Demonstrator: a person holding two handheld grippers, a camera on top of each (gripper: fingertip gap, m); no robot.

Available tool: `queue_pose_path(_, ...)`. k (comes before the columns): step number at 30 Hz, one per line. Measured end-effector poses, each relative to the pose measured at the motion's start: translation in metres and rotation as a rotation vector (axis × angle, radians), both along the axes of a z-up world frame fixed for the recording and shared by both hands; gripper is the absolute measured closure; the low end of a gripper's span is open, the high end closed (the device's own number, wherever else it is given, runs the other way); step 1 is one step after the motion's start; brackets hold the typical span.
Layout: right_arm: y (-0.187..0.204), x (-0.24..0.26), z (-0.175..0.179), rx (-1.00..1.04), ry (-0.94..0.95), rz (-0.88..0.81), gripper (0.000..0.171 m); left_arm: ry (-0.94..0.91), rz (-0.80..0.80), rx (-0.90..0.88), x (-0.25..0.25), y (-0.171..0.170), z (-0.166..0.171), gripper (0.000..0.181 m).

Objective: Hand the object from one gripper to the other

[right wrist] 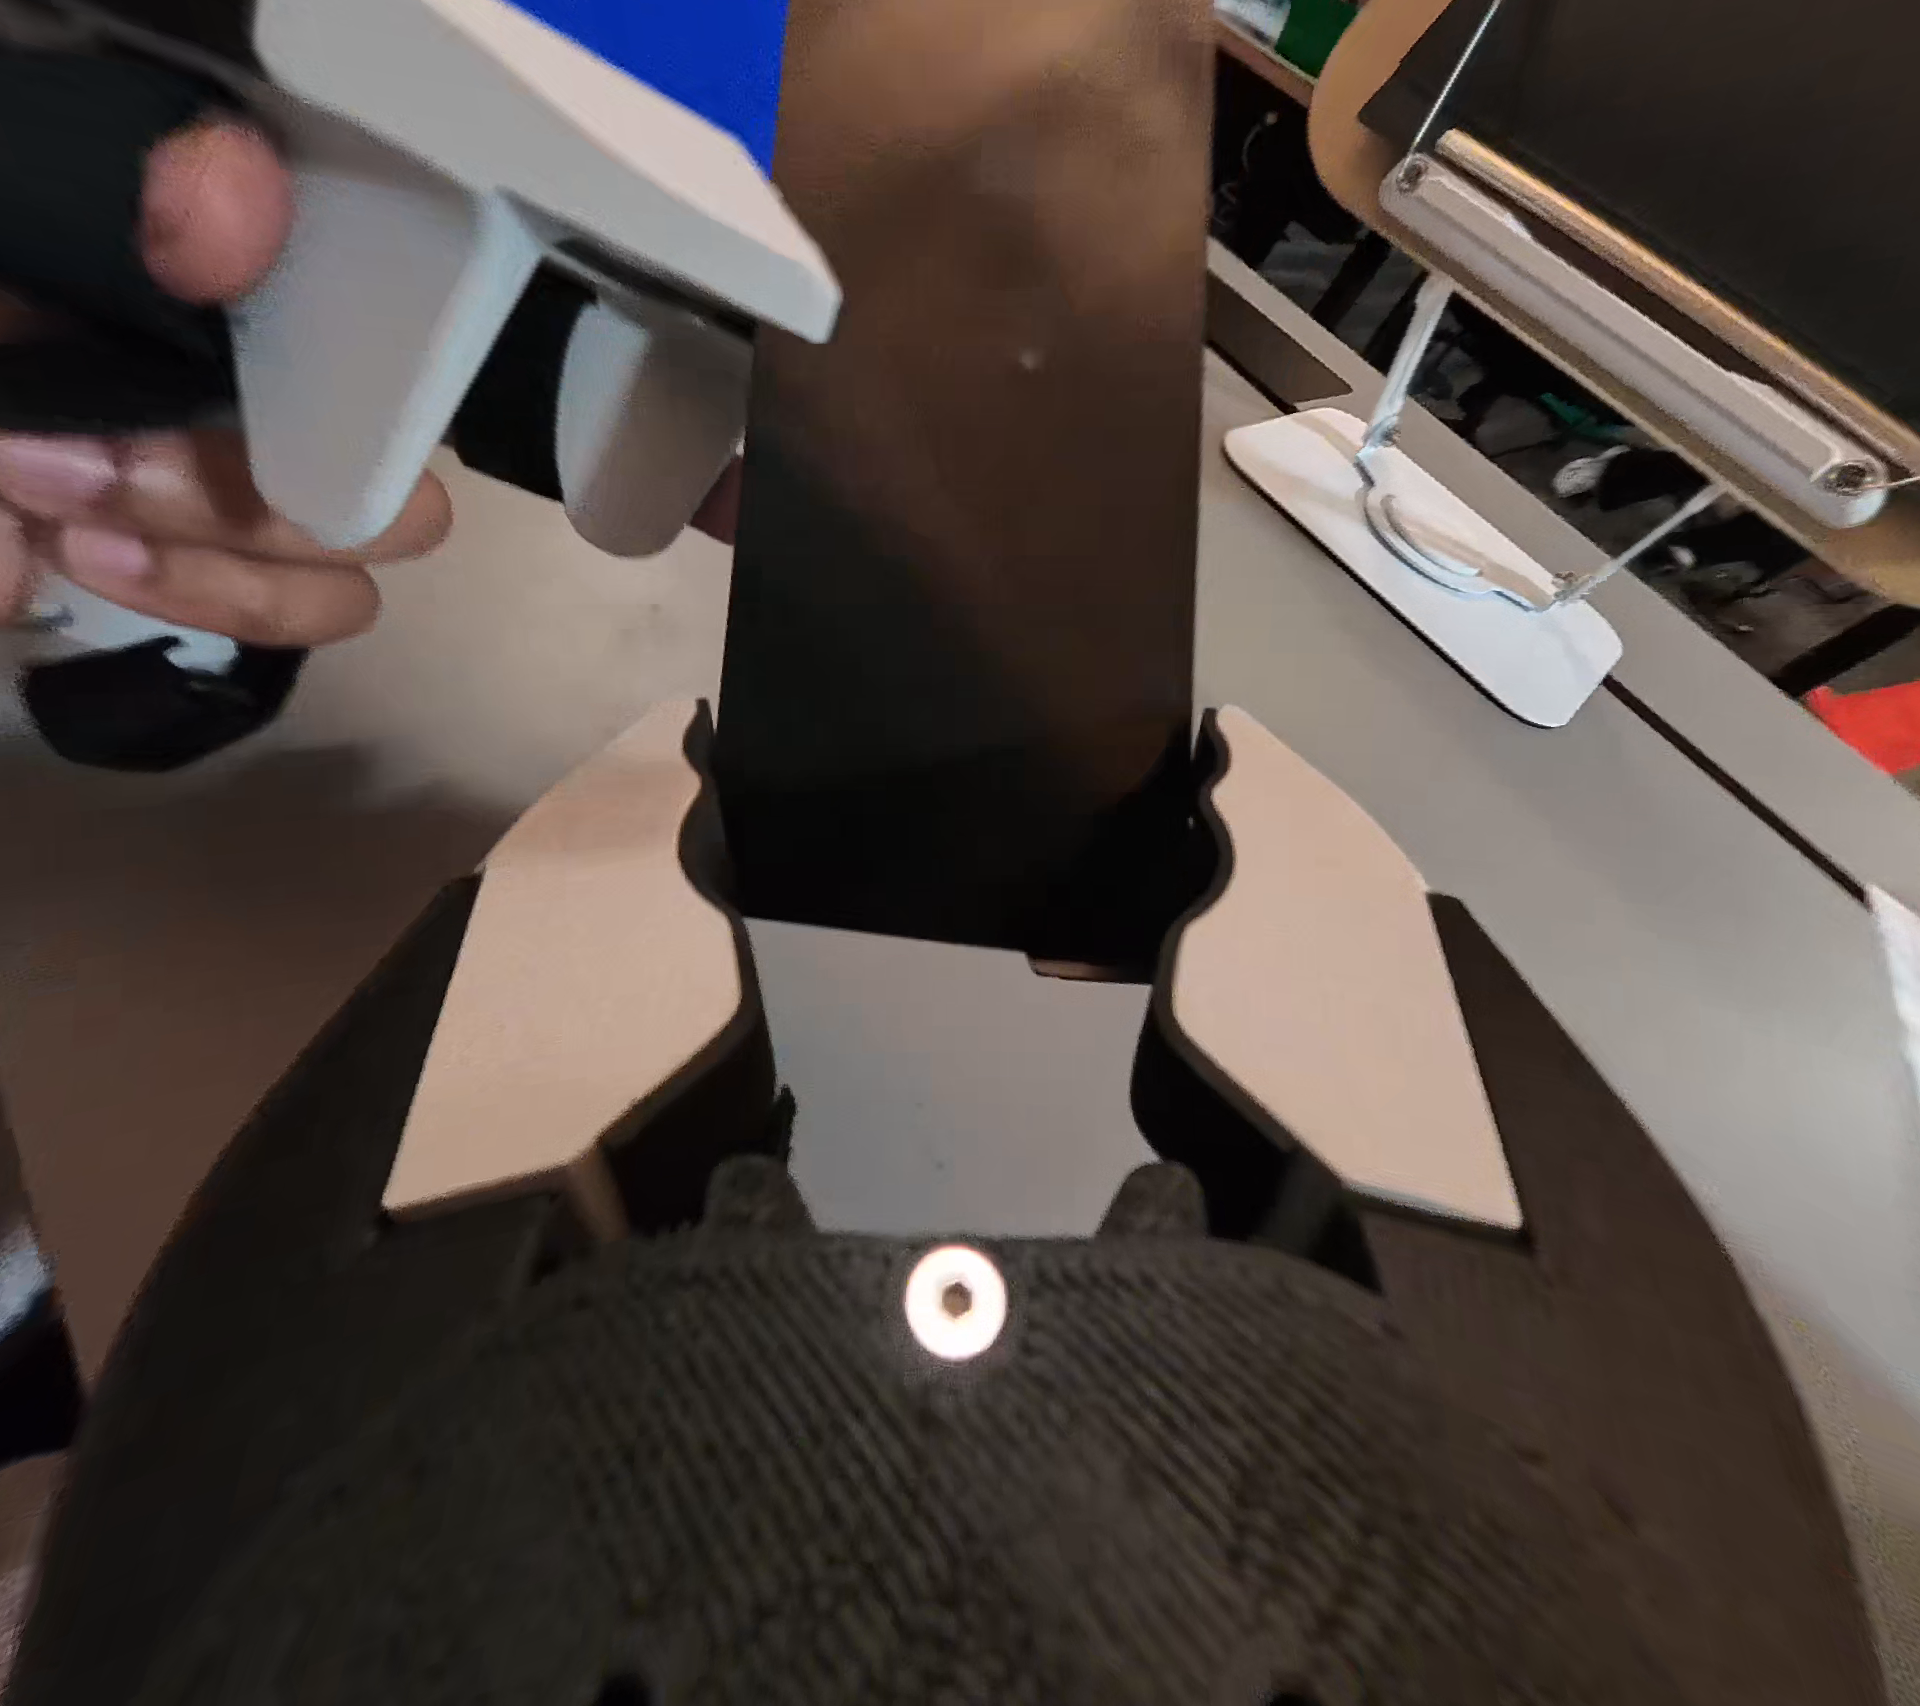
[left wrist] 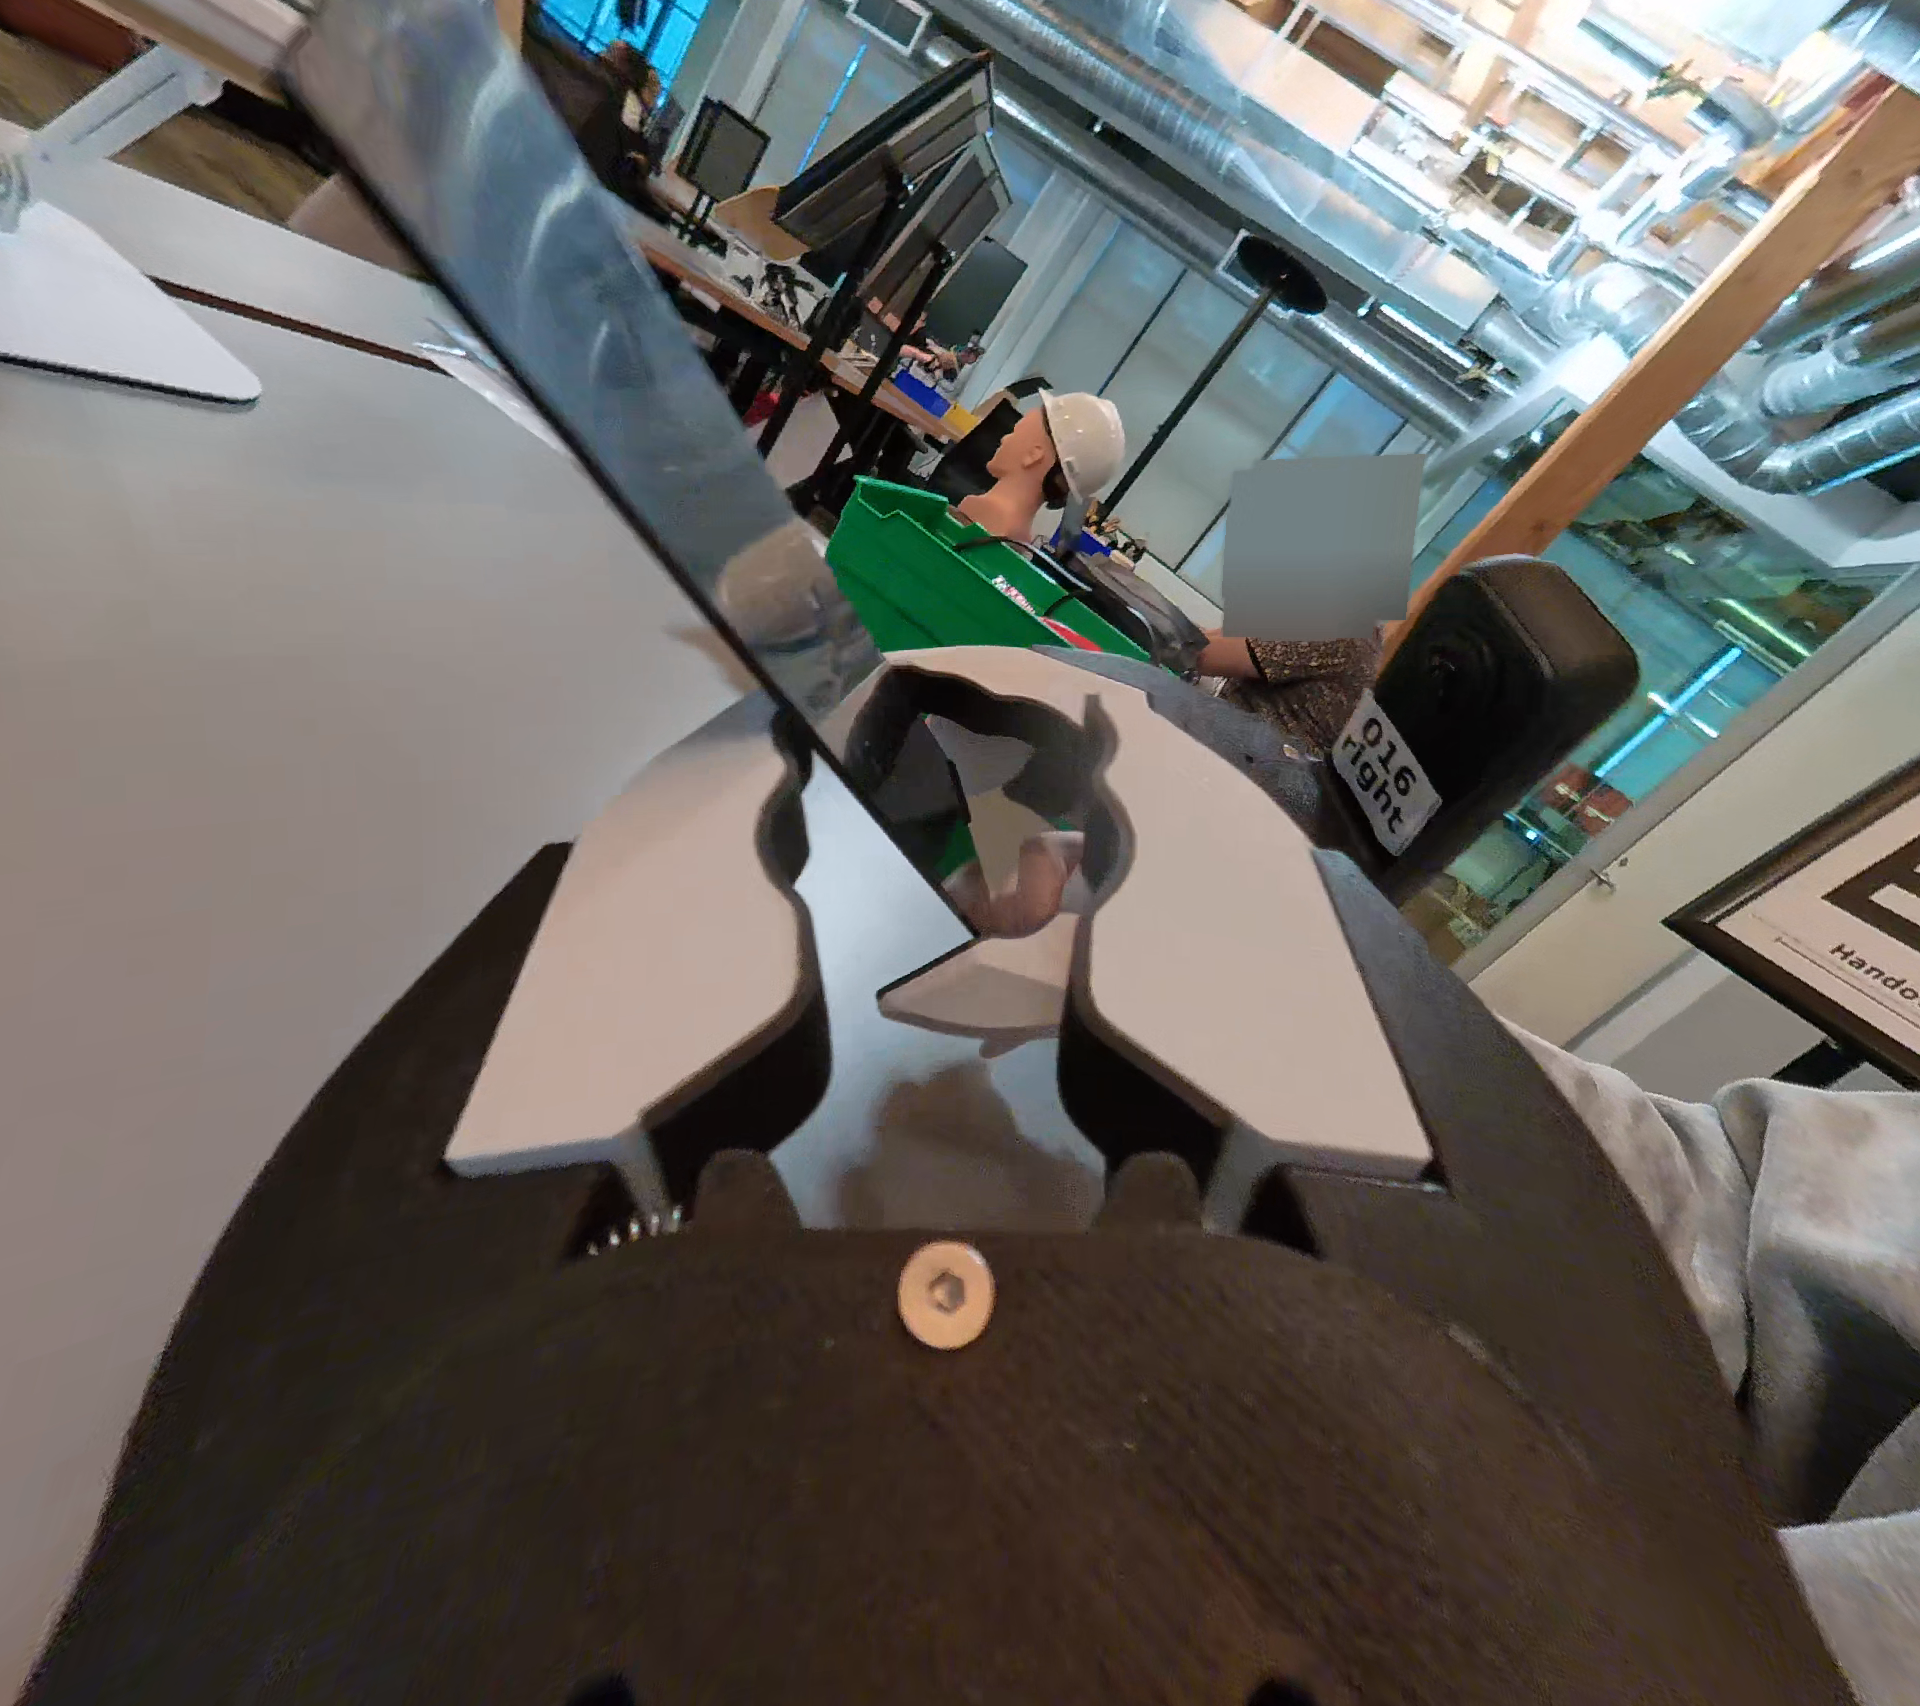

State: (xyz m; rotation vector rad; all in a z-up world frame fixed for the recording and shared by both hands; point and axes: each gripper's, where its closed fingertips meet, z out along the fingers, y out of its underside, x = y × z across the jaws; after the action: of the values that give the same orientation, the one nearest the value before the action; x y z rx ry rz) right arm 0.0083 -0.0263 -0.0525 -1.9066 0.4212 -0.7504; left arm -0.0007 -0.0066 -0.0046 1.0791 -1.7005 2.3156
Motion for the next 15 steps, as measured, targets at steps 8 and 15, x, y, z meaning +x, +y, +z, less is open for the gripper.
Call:
queue_pose_path(8, 0.0, -0.005, 0.021, 0.391, 0.242, 0.108, 0.084, -0.1, -0.056, -0.071, -0.007, 0.001, 0.018, 0.111)
queue_pose_path(15, 0.002, -0.02, 0.052, 0.714, 0.367, 0.292, 0.084, -0.065, -0.077, -0.148, -0.004, 0.007, 0.021, 0.1)
